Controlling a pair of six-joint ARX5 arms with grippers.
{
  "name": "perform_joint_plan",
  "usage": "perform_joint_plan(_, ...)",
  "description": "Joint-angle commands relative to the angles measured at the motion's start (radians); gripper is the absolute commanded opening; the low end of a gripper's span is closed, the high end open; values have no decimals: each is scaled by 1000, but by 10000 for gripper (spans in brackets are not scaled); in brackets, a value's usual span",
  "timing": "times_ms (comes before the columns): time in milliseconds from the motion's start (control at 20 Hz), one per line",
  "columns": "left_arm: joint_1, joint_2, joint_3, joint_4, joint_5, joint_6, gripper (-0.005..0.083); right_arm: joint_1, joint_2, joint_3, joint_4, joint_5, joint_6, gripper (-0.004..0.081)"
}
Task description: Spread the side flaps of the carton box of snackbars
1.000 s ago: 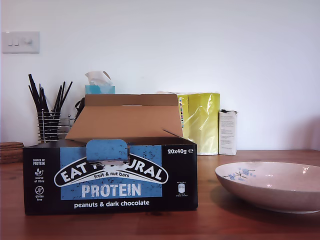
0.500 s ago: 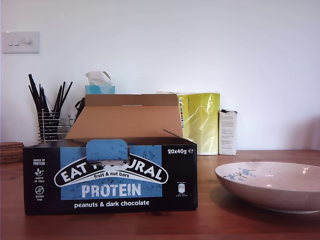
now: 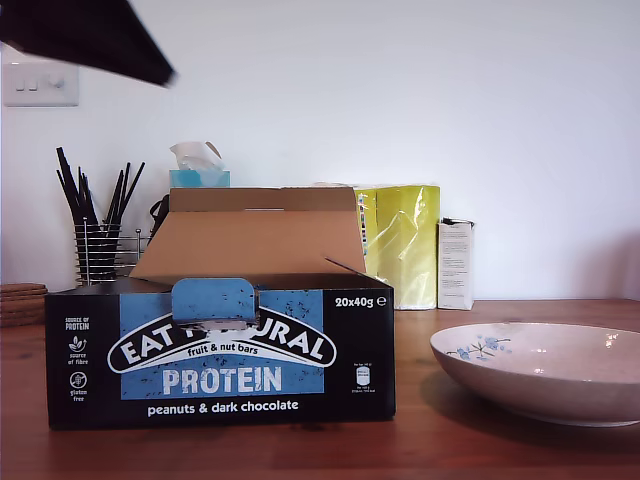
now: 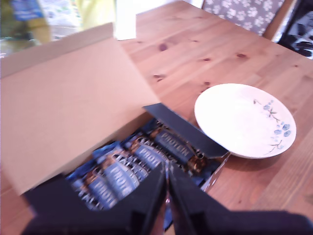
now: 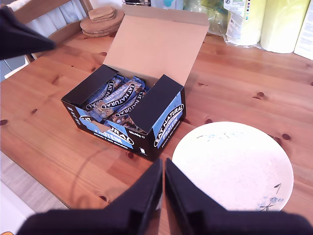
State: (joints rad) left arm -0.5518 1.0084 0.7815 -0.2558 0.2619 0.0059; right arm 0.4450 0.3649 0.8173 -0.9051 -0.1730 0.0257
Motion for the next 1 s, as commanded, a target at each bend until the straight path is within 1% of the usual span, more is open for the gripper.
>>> perform_joint_plan(0,-14,61,-14,73,4,7,-24,0,6,15,10,-1,0,-13)
perform_joint_plan(200,-34,228,-5,180,8,75,-24,0,6,15,10,-8,0,-13)
perform_joint_plan(600,-59,492,115,167,21,154,-24,0,12,15,9,-8,0,-13)
perform_joint_plan(800,-80,599,175,149,18,159,-24,0,22,15,11,-8,-8,-13)
perform_joint_plan(950,-92,653,195,154,18,160,-24,0,25,15,11,-8,-8,-13)
